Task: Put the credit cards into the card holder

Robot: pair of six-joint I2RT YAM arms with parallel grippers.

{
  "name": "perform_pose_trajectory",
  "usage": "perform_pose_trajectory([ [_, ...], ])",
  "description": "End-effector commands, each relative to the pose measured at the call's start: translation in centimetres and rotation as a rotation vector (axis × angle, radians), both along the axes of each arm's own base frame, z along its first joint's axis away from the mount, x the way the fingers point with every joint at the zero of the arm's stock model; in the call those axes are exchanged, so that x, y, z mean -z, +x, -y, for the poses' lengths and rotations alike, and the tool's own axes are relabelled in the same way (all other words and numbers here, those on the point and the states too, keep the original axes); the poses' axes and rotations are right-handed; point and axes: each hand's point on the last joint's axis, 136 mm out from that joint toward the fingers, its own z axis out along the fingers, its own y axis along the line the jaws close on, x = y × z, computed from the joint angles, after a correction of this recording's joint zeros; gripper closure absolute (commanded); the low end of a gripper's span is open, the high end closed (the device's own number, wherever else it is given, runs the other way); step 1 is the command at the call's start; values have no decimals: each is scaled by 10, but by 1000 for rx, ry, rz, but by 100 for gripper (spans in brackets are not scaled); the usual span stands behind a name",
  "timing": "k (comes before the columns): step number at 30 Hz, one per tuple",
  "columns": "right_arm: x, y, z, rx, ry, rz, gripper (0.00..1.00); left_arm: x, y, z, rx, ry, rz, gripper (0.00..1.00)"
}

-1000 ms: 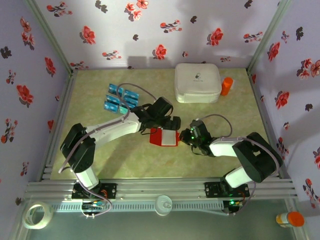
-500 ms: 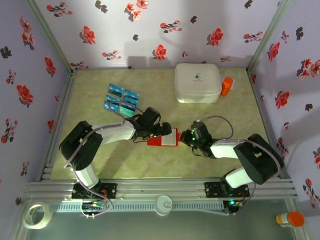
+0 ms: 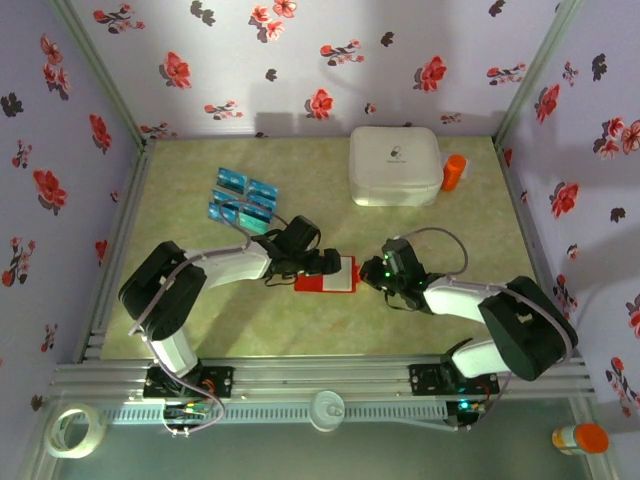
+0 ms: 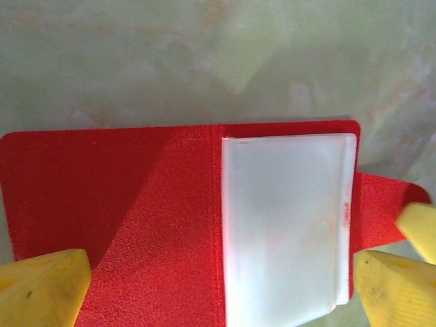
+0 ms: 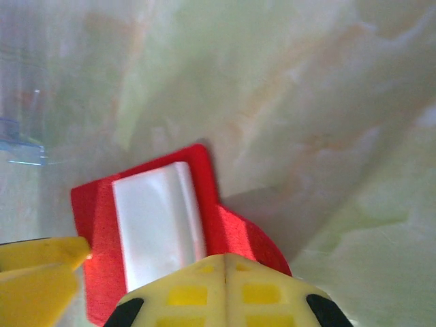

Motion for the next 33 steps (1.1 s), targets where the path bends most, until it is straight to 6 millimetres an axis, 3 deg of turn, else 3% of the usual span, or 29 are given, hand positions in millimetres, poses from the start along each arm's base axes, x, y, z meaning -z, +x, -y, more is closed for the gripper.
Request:
perform_pose_trajectory([
  [1,-11,5,-1,-15,-19,12,100,6,1,-9,40,89,18,0],
  [5,-9,8,-2,-18,-31,10,100,7,0,-10,62,125,34,0],
  [16,23,0,8,-3,-76,-41,100,14,-5,-16,100,192,57,0],
  [21,28,-3,9,-6,-77,-54,100,15,-8,-20,120,238,80,0],
  [26,23,-3,4,-29,-65,-51,100,17,-13,-22,141,262,91,0],
  [33,-2,4,-14,-105,-23,-23,100,20,-17,-22,151,268,113,0],
])
